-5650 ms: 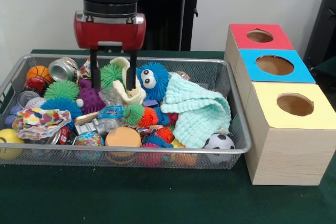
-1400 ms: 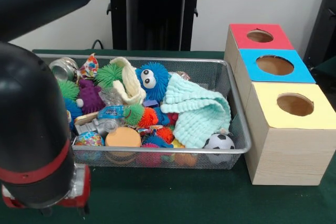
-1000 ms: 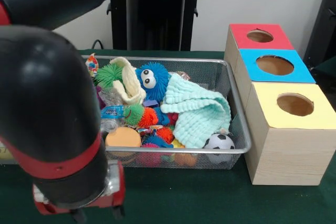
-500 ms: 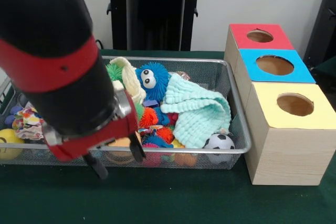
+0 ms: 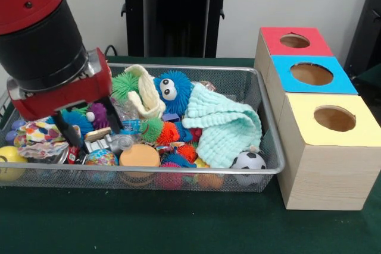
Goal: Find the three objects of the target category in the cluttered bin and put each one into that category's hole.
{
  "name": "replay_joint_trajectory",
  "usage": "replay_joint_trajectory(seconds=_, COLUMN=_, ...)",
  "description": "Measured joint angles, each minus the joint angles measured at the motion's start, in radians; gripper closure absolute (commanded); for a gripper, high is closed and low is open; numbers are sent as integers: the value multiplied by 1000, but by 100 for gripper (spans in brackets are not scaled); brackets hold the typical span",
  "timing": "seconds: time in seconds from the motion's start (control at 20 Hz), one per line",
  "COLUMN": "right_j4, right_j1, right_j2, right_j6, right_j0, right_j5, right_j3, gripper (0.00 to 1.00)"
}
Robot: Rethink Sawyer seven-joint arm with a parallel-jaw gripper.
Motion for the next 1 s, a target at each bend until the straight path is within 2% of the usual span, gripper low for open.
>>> replay_joint_trajectory(seconds=0.3, right_j4=73, right_j1=-63, right_j2=-93, right_j6=92, right_j0=-16, right_j5=-67, right_j3=92, gripper=0)
replay_joint_trajectory(seconds=1.0, right_j4=191, right_j1=-144, right_j2=-265, right_j6=102, right_j0=-6, right_j5=-158, right_j3=203, gripper=0)
